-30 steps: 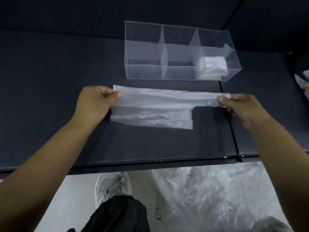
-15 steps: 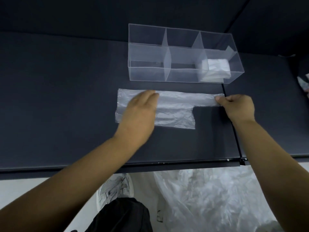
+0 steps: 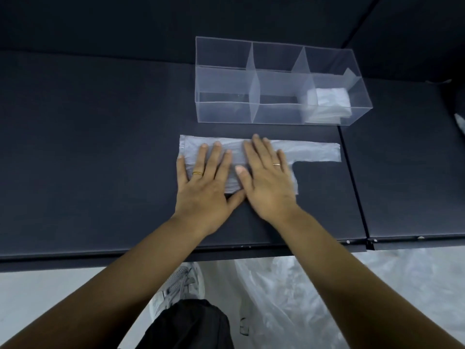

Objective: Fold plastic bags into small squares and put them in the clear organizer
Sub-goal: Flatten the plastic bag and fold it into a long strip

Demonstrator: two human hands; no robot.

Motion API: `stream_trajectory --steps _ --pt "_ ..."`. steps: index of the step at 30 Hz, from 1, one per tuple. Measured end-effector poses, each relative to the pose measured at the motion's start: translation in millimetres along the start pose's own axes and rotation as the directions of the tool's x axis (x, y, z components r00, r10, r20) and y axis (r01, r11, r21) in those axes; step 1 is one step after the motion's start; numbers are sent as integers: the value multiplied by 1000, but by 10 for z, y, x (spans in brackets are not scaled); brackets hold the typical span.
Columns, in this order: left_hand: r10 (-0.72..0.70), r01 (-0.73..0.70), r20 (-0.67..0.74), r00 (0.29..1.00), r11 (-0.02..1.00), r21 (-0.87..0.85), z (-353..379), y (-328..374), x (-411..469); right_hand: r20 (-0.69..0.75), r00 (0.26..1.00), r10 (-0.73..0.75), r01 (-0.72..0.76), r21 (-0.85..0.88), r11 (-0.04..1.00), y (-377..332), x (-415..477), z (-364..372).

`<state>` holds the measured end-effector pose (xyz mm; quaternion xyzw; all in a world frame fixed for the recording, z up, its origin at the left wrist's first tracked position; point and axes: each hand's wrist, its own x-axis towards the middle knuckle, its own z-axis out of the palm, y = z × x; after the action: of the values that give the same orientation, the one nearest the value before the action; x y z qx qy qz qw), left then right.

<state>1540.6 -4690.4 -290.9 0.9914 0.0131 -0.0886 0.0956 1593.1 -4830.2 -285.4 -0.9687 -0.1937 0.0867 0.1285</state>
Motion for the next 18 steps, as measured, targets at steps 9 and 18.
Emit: stream_trajectory --steps 9,18 --pt "-217 217 10 976 976 -3 -159 -440 -217 -87 976 197 -205 -88 975 730 -146 -316" --pt "337 -367 -149 929 887 -280 -247 -26 -235 -58 986 153 -119 395 911 746 -678 -455"
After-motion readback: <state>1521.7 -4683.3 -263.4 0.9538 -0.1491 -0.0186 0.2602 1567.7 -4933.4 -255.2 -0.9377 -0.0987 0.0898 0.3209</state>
